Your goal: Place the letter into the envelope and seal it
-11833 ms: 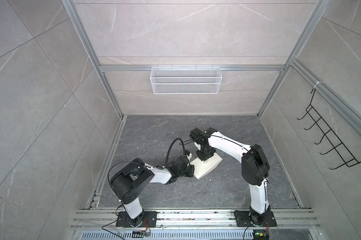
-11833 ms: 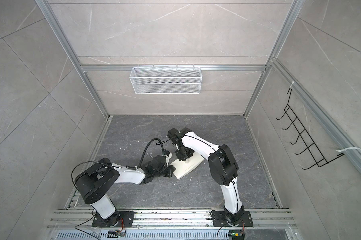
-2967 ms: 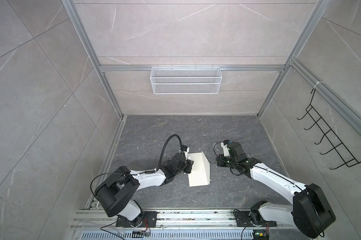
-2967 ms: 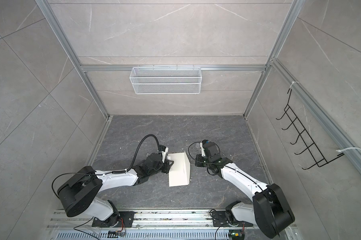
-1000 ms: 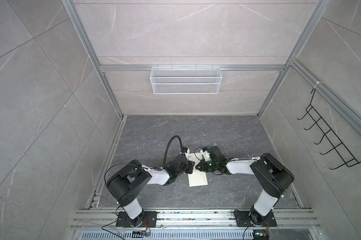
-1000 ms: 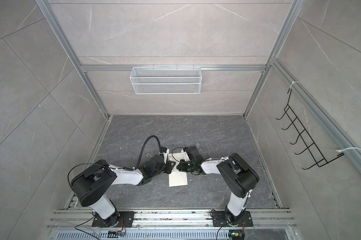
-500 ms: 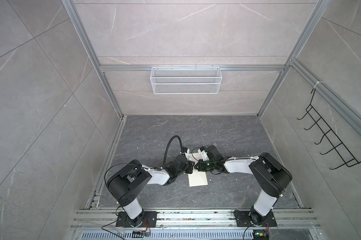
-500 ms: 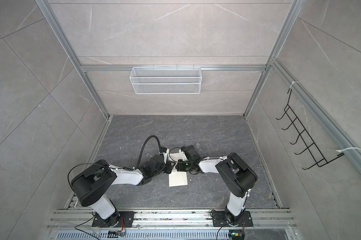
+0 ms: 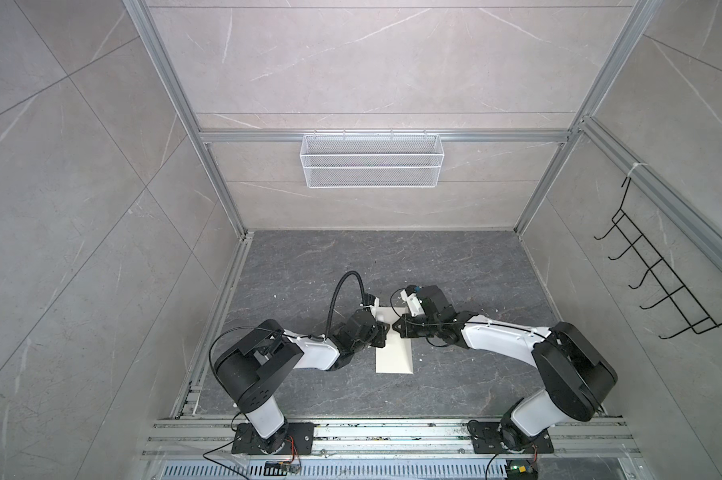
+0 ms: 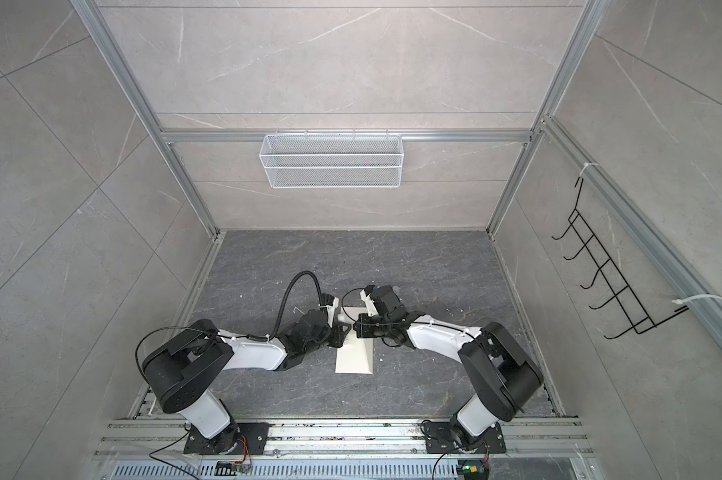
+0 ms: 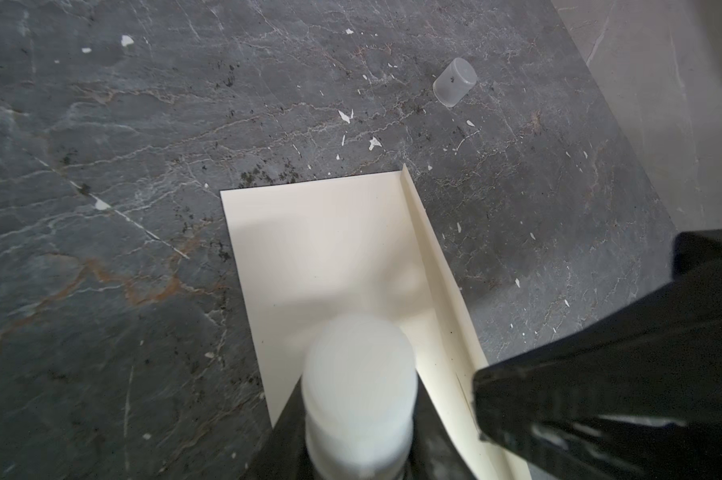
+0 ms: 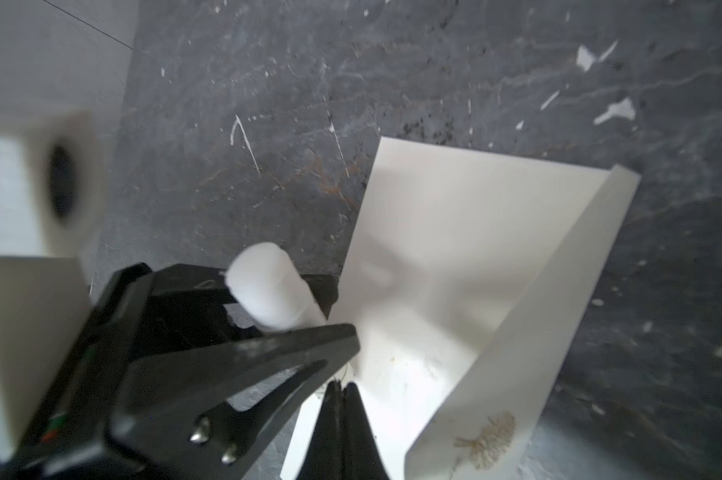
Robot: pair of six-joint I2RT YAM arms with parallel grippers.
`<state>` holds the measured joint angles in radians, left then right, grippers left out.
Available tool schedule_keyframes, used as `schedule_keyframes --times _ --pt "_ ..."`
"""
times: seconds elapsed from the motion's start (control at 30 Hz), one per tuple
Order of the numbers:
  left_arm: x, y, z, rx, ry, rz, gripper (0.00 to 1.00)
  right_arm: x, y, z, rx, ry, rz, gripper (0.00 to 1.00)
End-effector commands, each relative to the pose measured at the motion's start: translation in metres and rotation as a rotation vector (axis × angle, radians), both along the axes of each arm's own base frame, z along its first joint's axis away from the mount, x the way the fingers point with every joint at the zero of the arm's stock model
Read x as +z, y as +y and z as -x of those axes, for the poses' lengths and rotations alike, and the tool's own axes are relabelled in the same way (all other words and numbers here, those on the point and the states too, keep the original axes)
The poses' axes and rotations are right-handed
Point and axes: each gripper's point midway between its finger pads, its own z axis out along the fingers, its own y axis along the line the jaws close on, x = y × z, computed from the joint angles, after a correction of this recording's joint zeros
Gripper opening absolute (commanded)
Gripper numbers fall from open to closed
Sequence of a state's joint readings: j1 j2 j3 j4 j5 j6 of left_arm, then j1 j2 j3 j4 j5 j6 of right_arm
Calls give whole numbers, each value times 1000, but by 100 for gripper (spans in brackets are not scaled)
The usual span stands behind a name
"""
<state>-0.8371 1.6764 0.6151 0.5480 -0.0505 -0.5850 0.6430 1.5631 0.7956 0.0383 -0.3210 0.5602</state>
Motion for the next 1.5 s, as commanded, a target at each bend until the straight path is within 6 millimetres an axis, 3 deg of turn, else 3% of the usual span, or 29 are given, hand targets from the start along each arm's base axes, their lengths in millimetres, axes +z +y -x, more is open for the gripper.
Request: schedule_keyframes --times 0.0,0.13,0.4,0.57,0.7,1.03,1.47 --pt "4 -2 -6 17 -12 12 0 -15 -11 7 1 23 73 0" --pt "4 -2 -6 18 -13 9 0 -19 -13 10 -3 32 83 0" --pt "5 -1 -6 20 -16 10 0 4 -28 9 -28 -38 112 0" --pt "4 0 -6 21 -14 8 0 5 -40 12 -49 -49 153 0" --pt "4 -1 -6 21 -17 10 0 -11 -48 15 -56 -12 203 0" --pt "1 -1 -7 20 -14 6 0 -47 -33 17 -24 89 184 0" --pt "-1 -2 -7 20 -10 5 0 -75 -20 21 -4 159 169 0"
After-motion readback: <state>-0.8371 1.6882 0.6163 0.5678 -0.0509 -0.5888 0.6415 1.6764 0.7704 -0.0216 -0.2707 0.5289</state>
